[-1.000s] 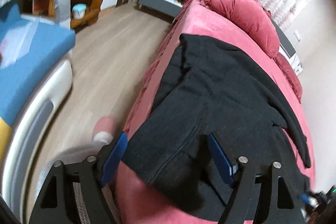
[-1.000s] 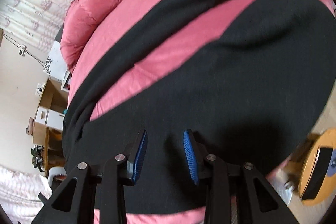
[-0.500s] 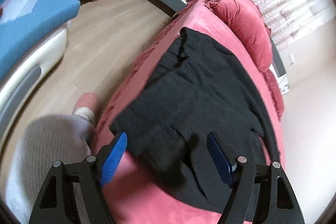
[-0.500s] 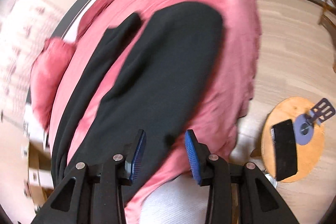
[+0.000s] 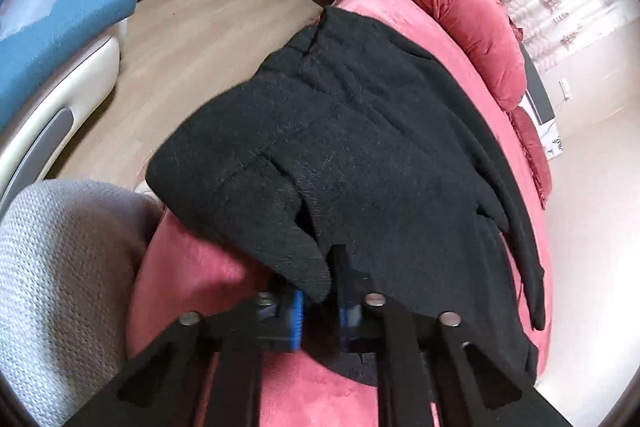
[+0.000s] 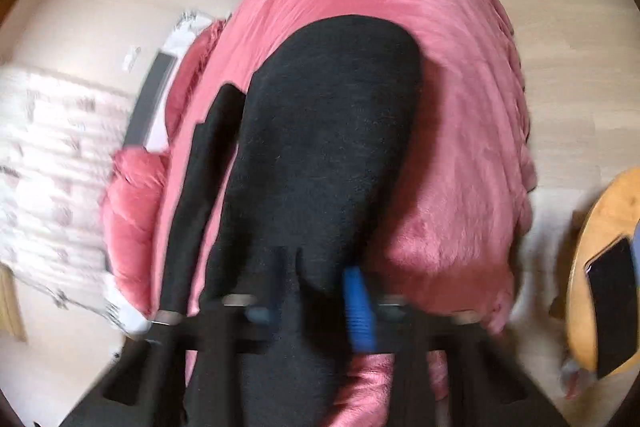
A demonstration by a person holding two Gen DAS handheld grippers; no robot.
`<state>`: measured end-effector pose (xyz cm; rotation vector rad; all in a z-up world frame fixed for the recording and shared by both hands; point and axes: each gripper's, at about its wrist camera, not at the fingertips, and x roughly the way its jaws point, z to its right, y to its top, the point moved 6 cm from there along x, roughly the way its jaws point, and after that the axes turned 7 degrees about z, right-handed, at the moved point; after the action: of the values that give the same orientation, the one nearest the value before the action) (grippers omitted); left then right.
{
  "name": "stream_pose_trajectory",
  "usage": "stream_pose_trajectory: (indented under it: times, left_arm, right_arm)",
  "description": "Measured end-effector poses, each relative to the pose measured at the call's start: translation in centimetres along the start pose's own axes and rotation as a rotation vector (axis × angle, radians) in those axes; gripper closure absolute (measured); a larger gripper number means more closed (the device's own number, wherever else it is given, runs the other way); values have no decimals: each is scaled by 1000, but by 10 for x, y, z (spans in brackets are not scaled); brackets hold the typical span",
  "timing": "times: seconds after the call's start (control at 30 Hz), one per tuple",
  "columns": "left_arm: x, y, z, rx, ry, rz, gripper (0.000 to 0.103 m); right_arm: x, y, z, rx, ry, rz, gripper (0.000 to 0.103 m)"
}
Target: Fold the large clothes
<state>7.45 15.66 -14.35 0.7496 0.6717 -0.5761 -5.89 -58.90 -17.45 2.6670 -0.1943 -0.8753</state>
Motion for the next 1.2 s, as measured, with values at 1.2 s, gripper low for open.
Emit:
stream_pose_trajectory:
  times: [1.2]
  left_arm:
    - [-44, -3, -17, 51, 23, -22, 56]
  right_arm:
    - [-29, 7, -40, -279, -216, 57, 66]
